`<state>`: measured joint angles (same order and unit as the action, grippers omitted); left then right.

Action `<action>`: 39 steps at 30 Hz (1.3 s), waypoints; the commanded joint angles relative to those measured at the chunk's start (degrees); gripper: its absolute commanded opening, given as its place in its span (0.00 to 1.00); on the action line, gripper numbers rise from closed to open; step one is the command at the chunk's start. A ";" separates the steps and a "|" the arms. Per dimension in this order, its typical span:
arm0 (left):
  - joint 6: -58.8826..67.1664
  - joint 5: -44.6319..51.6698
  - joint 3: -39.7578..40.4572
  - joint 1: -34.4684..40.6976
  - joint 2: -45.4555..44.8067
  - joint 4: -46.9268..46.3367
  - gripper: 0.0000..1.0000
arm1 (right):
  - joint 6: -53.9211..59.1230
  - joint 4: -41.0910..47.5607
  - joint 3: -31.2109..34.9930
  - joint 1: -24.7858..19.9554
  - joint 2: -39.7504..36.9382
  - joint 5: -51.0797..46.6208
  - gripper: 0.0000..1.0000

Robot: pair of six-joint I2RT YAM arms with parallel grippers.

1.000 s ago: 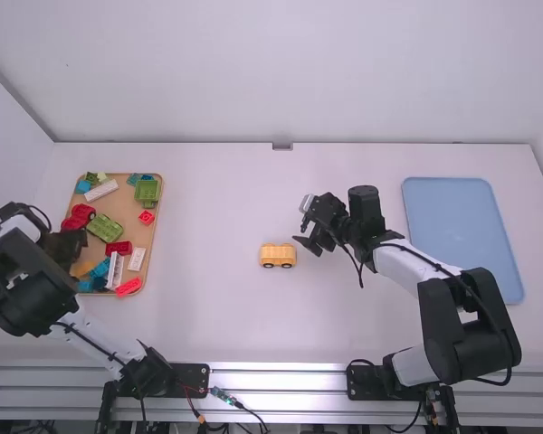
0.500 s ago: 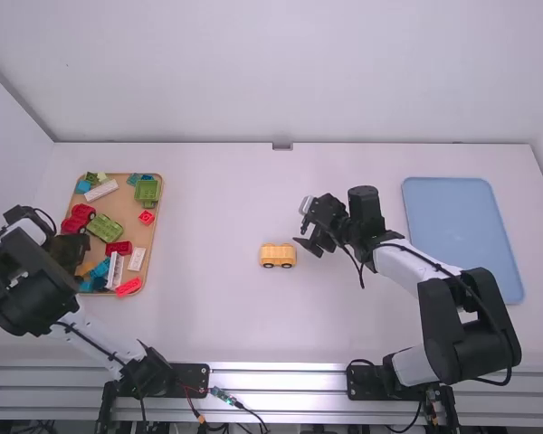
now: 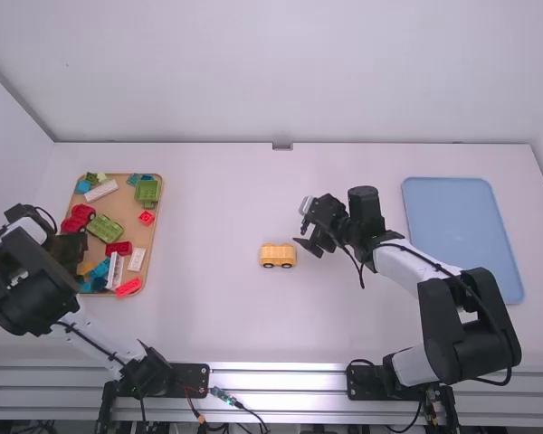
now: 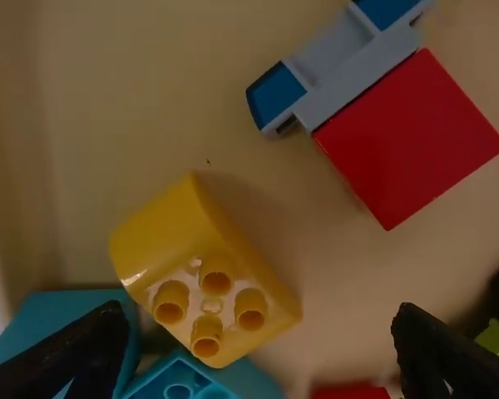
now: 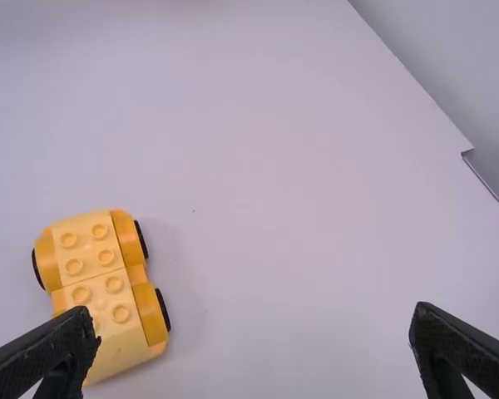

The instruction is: Assemble lego blocks to make yellow taxi

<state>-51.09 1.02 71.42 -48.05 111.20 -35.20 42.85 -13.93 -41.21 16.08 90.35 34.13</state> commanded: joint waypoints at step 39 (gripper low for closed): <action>6.90 -0.22 -6.99 -1.14 0.90 8.46 0.67 | 2.21 1.33 -1.05 0.00 -0.83 0.42 0.99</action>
<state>-43.90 -1.76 65.93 -48.86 111.00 -26.30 45.25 -12.67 -41.21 16.16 90.35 34.11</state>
